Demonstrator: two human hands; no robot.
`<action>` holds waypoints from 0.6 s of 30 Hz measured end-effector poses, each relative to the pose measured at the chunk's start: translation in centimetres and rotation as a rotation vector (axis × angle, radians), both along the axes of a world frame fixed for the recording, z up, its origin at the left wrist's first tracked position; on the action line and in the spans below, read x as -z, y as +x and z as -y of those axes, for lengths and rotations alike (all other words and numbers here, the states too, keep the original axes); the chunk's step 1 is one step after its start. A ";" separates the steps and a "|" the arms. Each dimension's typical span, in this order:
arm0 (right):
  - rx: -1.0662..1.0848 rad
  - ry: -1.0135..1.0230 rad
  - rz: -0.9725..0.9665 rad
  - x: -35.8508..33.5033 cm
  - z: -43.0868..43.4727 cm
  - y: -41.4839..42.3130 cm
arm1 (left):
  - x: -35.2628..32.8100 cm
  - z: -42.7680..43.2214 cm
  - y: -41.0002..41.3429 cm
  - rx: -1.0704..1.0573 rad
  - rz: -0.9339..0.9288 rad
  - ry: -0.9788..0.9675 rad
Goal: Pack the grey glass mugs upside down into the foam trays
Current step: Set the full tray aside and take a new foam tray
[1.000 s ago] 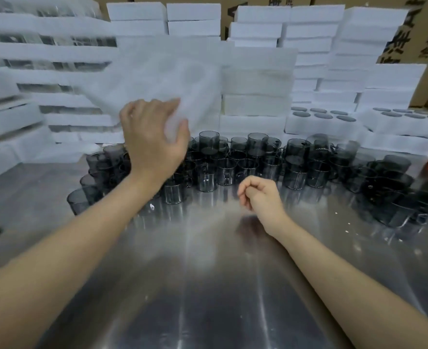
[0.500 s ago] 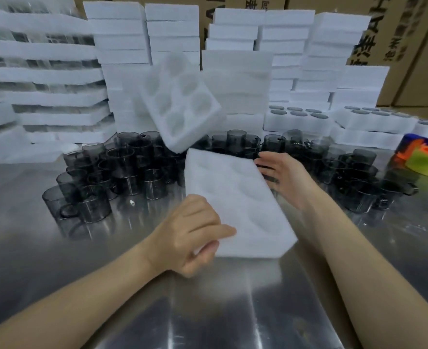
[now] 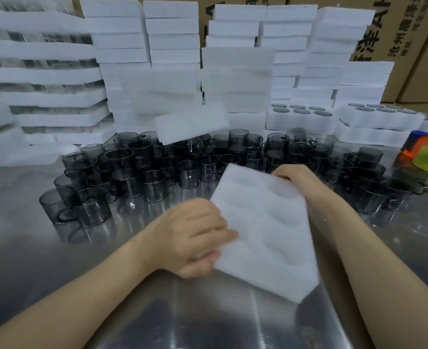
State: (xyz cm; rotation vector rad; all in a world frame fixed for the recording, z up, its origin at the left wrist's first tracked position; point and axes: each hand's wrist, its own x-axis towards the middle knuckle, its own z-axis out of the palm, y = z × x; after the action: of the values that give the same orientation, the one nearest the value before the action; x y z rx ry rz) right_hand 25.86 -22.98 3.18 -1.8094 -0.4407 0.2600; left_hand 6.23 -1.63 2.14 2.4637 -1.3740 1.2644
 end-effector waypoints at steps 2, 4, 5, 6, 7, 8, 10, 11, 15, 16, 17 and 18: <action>0.044 -0.074 -0.048 -0.1 1.4 0.5 | -0.3 -2.0 0.2 -0.149 -0.034 -0.053; 0.008 -0.145 -0.154 -0.2 2.4 0.7 | -0.4 -4.0 0.5 -0.325 -0.056 -0.088; -0.032 -0.170 -0.200 -0.2 2.8 0.6 | -0.3 -4.8 0.8 -0.423 -0.068 -0.094; -0.053 -0.196 -0.207 -0.2 3.0 0.5 | -0.2 -5.3 1.0 -0.512 -0.089 -0.100; -0.072 -0.221 -0.175 -0.1 3.1 0.5 | 0.0 -5.6 1.2 -0.577 -0.115 -0.117; -0.075 -0.226 -0.140 -0.2 3.0 0.4 | 0.2 -5.8 1.4 -0.620 -0.137 -0.151; -0.081 -0.196 -0.098 0.0 2.7 0.3 | 0.2 -5.7 1.6 -0.685 -0.112 -0.255; -0.095 -0.185 -0.073 0.0 2.5 0.3 | 0.0 -5.4 1.8 -0.723 -0.066 -0.312; -0.139 -0.143 -0.008 0.1 1.8 0.6 | -2.3 -4.1 4.1 -0.920 0.086 -0.357; -0.151 -0.124 -0.005 0.1 1.6 0.5 | -3.1 -4.1 4.9 -0.983 0.074 -0.319; -0.171 -0.108 -0.006 0.2 1.5 0.5 | -3.9 -4.2 5.8 -1.052 0.032 -0.279; -0.194 -0.091 -0.014 0.3 1.4 0.3 | -4.6 -4.4 6.7 -1.117 -0.020 -0.245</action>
State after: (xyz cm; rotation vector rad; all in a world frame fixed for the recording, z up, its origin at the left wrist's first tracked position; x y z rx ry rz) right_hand 26.21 -24.41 2.92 -1.8542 -0.6044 0.4326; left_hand 12.93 2.78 6.71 3.0388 0.3191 1.3460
